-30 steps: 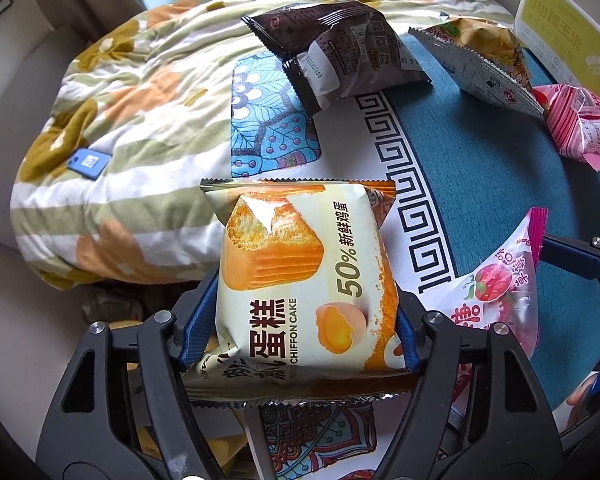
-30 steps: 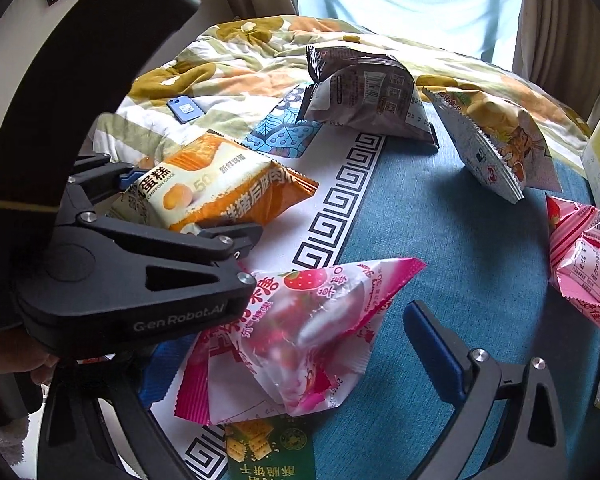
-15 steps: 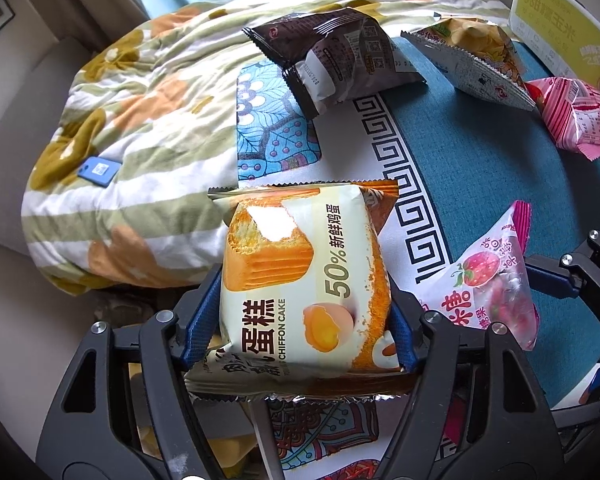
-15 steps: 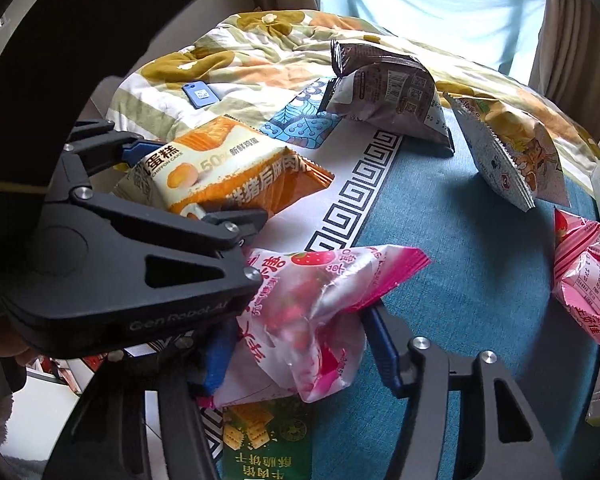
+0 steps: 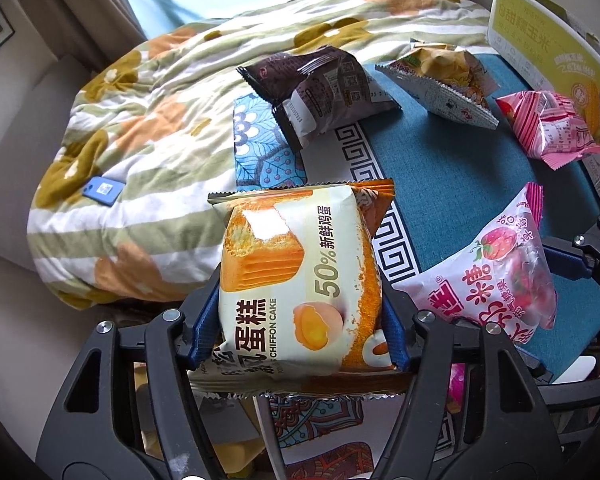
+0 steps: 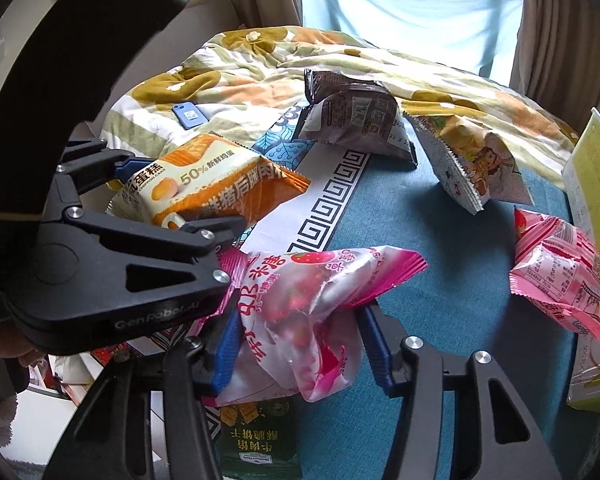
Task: Organize snacks
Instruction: 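Carry both packets into the cardboard box and open both grippers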
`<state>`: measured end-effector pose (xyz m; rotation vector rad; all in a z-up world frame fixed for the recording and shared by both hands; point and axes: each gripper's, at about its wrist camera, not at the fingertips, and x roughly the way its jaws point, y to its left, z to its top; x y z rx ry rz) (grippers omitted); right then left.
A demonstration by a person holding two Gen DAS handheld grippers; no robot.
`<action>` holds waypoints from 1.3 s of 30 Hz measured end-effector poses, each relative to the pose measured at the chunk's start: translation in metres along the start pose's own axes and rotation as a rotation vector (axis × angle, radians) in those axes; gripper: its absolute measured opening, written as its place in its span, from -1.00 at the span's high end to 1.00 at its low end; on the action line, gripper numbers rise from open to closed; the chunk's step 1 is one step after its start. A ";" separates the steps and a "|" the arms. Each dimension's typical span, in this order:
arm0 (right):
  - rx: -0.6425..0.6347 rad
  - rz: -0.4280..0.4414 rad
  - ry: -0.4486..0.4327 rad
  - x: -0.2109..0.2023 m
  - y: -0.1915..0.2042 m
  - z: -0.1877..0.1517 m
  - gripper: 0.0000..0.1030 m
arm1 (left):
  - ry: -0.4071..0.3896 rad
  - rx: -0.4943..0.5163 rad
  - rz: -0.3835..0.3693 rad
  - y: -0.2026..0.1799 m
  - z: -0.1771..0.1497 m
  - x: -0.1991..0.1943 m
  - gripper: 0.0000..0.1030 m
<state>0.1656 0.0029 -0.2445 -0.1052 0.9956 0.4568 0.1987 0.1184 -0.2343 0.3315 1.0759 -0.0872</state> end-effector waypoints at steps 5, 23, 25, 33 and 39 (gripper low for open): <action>0.027 -0.030 -0.039 -0.025 -0.001 0.006 0.03 | -0.054 -0.019 -0.008 0.005 0.012 -0.031 -0.21; 0.227 -0.215 -0.288 -0.187 -0.089 0.027 0.03 | -0.322 0.006 -0.100 -0.056 0.120 -0.152 -0.21; 0.233 -0.235 -0.312 -0.203 -0.109 0.030 0.03 | -0.338 0.002 -0.115 -0.078 0.138 -0.157 -0.21; 0.239 -0.274 -0.346 -0.247 -0.213 0.037 0.03 | -0.336 -0.013 -0.185 -0.187 0.211 -0.154 -0.21; 0.273 -0.248 -0.309 -0.257 -0.297 0.037 0.03 | -0.260 -0.065 -0.231 -0.253 0.262 -0.121 -0.21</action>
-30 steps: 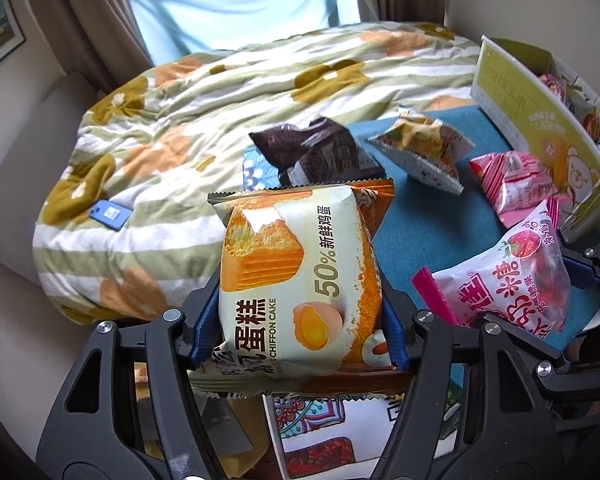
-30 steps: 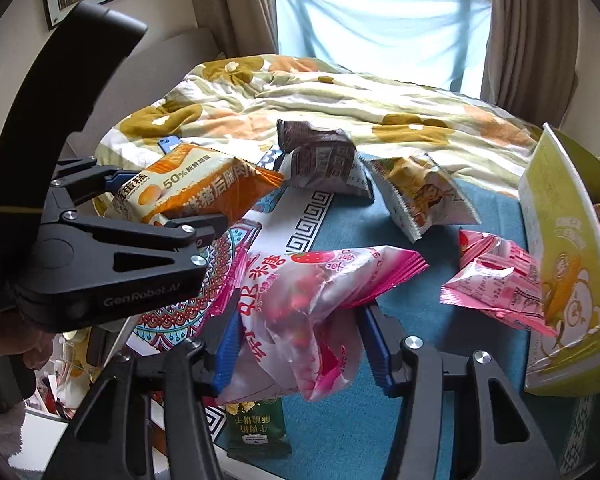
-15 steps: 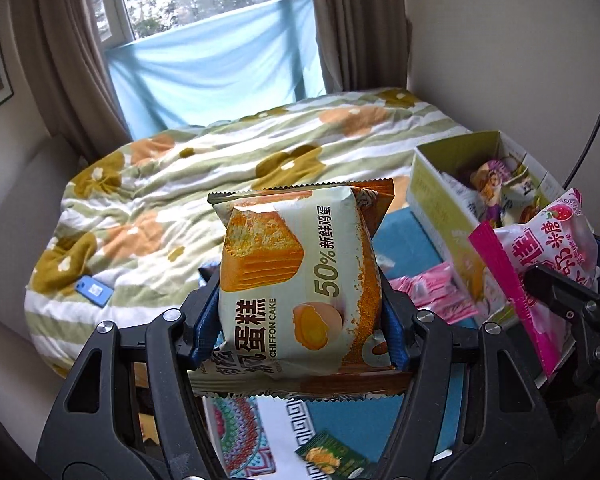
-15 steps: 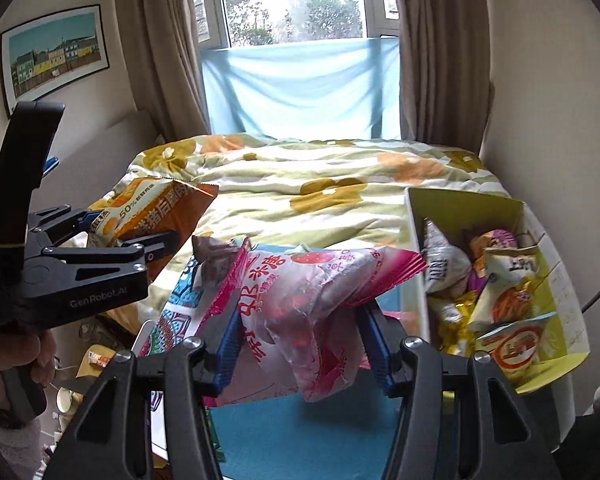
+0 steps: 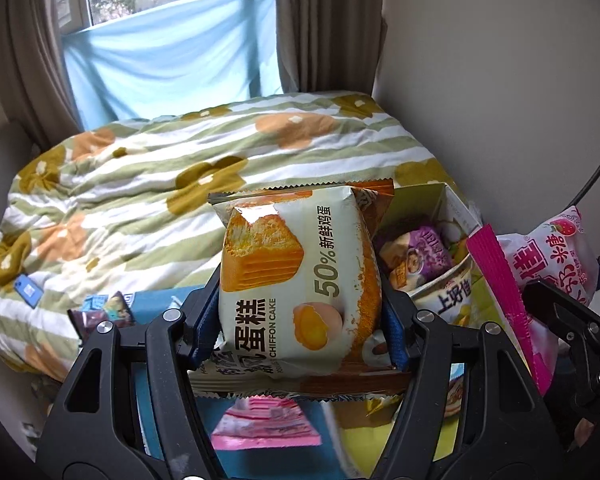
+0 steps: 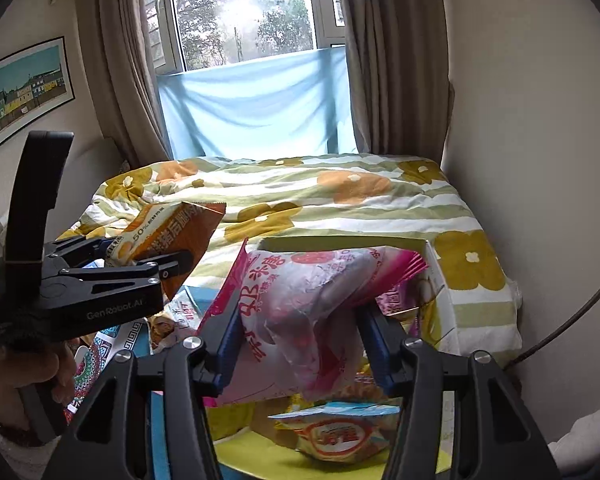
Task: Organize snacks
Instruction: 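Carry both packets into the cardboard box and open both grippers, then withdraw both tools from the box toward the table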
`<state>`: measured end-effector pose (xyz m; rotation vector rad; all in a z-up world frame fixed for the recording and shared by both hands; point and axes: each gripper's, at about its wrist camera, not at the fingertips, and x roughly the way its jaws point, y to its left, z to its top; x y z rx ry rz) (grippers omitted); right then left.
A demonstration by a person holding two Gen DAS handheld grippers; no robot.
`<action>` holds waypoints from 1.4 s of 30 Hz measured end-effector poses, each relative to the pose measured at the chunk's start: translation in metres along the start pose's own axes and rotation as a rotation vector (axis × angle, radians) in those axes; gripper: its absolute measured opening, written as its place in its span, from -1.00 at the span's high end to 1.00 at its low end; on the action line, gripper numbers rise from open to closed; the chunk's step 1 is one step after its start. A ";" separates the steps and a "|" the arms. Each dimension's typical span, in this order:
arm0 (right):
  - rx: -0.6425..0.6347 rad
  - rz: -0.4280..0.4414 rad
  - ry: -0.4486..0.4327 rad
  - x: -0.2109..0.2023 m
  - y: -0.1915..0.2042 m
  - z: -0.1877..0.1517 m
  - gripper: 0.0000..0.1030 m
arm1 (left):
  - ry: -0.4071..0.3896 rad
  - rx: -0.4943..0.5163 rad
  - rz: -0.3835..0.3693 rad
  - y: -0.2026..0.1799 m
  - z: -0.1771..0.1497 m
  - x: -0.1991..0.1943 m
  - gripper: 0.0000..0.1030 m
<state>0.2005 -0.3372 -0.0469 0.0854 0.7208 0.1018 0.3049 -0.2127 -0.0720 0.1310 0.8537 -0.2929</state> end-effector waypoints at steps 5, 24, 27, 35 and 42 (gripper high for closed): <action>-0.005 0.012 0.034 0.019 -0.043 0.009 0.03 | 0.057 -0.048 -0.016 -0.032 0.013 0.043 -0.24; 0.045 0.074 0.133 0.065 -0.102 0.018 0.02 | 0.141 -0.073 0.043 -0.023 -0.040 0.038 -0.99; 0.037 0.066 0.139 0.072 -0.104 0.029 0.00 | 0.140 -0.090 0.044 -0.017 -0.038 0.035 -0.99; 0.014 0.060 0.173 0.113 -0.097 0.045 -0.01 | 0.140 -0.111 0.050 -0.005 -0.032 0.040 -0.99; 0.002 0.071 0.153 0.121 -0.086 0.031 -1.00 | 0.150 -0.099 0.059 -0.004 -0.043 0.043 -0.99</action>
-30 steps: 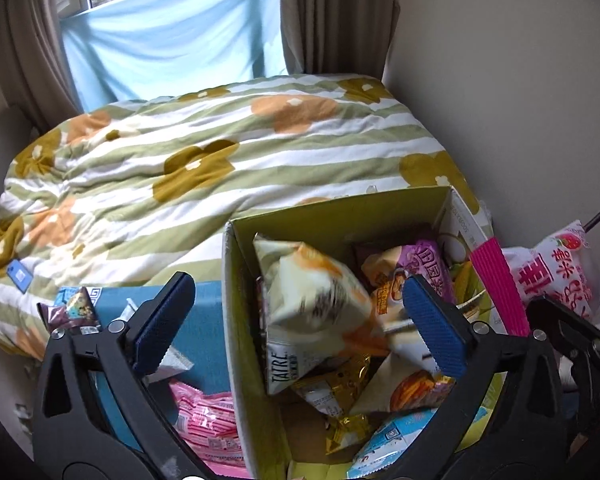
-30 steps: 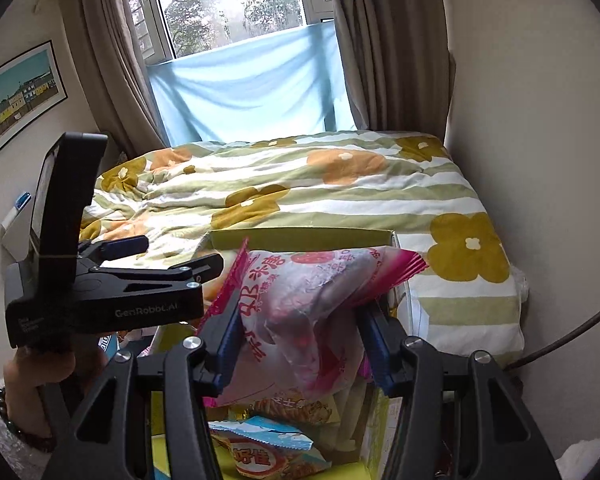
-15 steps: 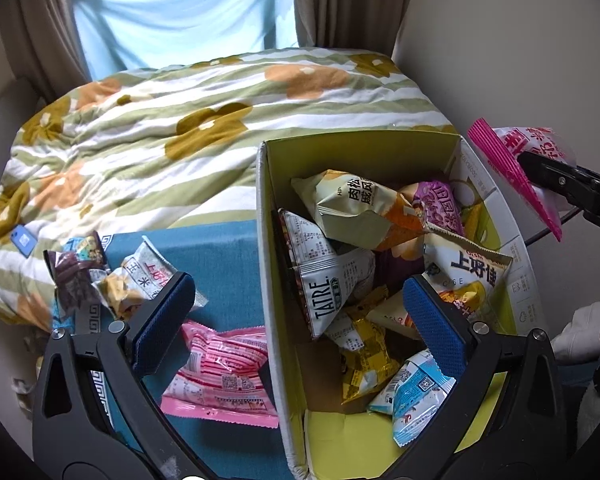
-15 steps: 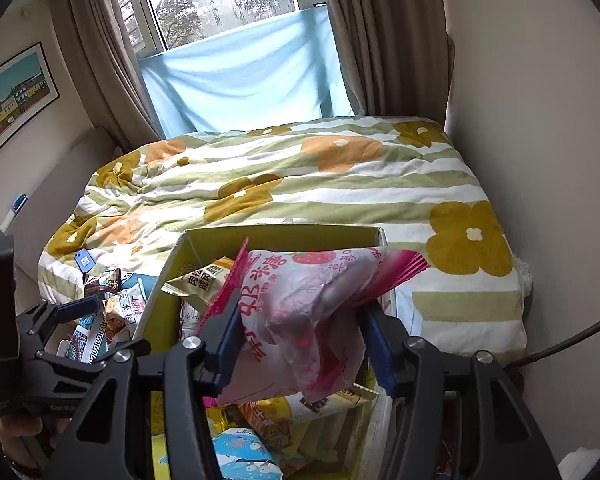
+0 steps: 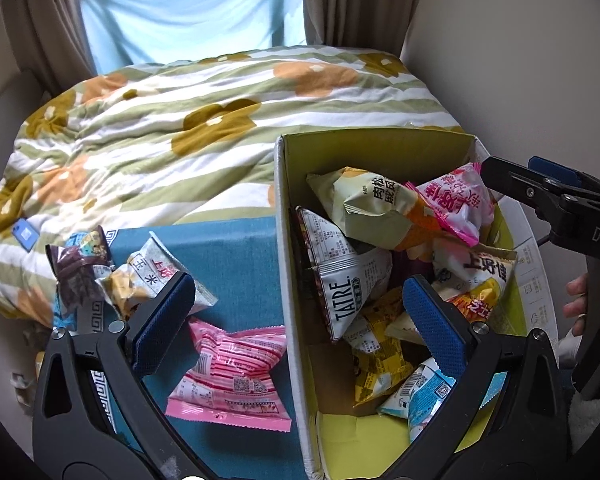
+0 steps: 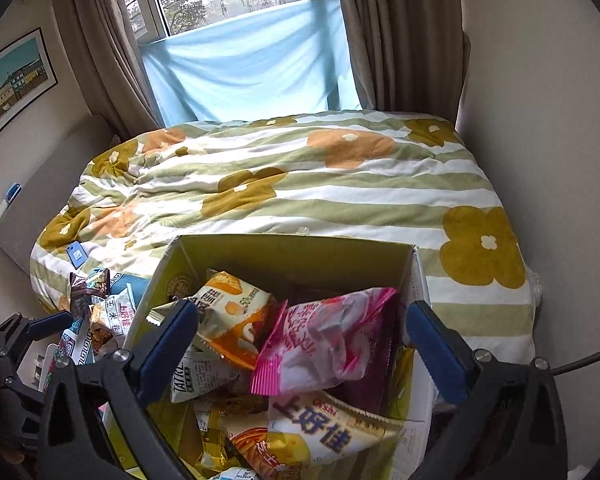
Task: Organize snacks
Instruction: 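Withdraw both tools from the box toward the table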
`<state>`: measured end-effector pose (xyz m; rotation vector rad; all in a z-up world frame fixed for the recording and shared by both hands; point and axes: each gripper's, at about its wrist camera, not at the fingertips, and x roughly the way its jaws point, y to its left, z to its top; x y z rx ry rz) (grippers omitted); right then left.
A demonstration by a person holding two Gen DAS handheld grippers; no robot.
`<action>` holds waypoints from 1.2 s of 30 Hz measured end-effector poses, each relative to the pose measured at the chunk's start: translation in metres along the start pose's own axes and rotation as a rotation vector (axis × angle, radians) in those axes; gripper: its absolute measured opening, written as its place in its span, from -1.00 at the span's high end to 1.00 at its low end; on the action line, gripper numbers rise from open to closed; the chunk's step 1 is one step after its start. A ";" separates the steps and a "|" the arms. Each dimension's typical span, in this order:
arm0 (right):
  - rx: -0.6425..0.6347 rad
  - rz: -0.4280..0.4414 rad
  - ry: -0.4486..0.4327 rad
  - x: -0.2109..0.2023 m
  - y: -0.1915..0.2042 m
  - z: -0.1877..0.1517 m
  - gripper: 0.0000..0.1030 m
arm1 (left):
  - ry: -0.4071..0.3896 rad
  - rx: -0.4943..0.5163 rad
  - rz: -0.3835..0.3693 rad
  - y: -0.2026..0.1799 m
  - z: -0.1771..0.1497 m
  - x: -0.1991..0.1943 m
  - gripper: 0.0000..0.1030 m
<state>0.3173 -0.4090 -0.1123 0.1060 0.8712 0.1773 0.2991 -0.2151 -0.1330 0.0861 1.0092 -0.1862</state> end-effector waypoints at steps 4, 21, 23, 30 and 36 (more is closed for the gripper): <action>0.002 0.003 0.015 -0.002 0.001 -0.012 -1.00 | 0.005 -0.002 -0.005 0.003 -0.007 -0.003 -0.99; -0.027 0.016 -0.076 -0.055 0.034 -0.006 -1.00 | -0.052 -0.039 0.055 0.051 -0.040 -0.073 -1.00; -0.043 0.009 -0.090 -0.064 0.047 -0.008 -1.00 | -0.064 -0.040 0.059 0.065 -0.047 -0.083 -0.99; -0.065 0.022 -0.129 -0.089 0.108 -0.025 -1.00 | -0.093 -0.044 0.068 0.128 -0.079 -0.114 -0.99; -0.043 0.034 -0.139 -0.095 0.171 -0.050 -1.00 | -0.070 -0.081 0.100 0.193 -0.121 -0.139 -0.99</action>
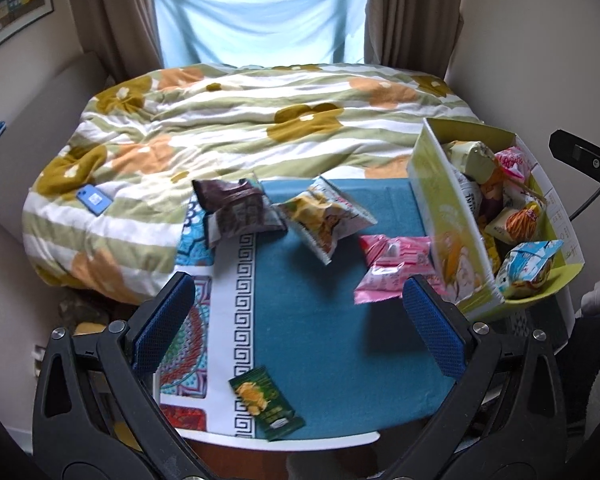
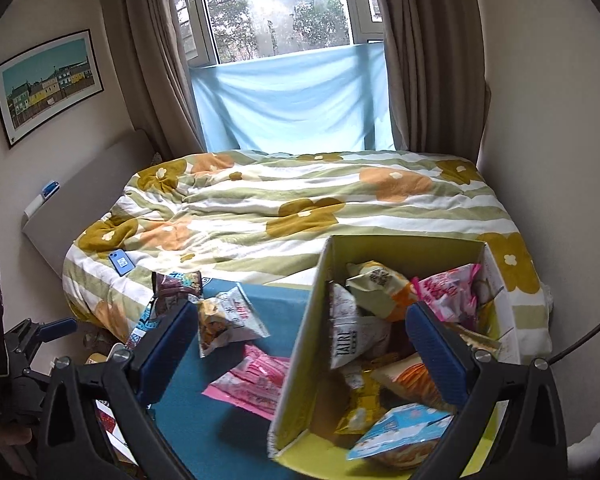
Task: Organize snacks
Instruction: 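Withdraw both tools from the box toward the table, then grasp the green cracker packet with left gripper while right gripper grasps pink striped bag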
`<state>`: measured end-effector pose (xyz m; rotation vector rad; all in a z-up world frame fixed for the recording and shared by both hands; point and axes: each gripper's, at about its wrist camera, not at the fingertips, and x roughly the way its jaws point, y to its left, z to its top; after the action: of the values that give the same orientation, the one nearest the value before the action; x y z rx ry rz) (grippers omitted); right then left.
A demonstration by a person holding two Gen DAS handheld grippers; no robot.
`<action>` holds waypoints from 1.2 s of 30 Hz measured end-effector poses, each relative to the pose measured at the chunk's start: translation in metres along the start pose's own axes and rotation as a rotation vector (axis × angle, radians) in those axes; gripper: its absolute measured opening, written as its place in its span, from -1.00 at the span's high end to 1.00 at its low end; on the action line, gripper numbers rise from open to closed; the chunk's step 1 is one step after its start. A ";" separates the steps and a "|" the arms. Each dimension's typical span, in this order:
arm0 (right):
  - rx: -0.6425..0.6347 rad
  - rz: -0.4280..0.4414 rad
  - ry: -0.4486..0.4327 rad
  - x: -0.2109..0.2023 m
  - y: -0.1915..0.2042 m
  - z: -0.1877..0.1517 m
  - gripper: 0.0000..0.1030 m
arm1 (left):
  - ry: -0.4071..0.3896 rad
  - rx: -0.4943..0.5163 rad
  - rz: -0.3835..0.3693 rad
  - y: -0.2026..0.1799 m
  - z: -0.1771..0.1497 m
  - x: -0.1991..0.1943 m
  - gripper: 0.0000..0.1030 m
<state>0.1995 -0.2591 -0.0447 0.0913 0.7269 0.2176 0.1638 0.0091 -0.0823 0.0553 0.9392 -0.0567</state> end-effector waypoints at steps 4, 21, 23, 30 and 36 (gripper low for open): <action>0.013 -0.007 0.021 0.005 0.037 -0.017 -1.00 | 0.027 -0.026 0.005 0.041 -0.027 -0.005 -0.99; -0.078 -0.147 0.174 0.091 0.131 -0.111 -1.00 | 0.317 -0.166 -0.053 0.065 -0.151 0.096 -0.74; -0.123 -0.159 0.180 0.106 0.134 -0.117 -1.00 | 0.339 -0.183 -0.041 0.059 -0.159 0.110 -0.69; -0.159 -0.162 0.182 0.143 0.124 -0.126 -1.00 | 0.387 -0.162 0.045 0.041 -0.172 0.141 -0.41; -0.170 -0.247 0.174 0.165 0.120 -0.124 -0.99 | 0.368 -0.132 0.042 0.039 -0.159 0.149 -0.32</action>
<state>0.2168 -0.1037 -0.2255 -0.1803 0.8816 0.0509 0.1262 0.0555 -0.2951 -0.0384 1.3074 0.0568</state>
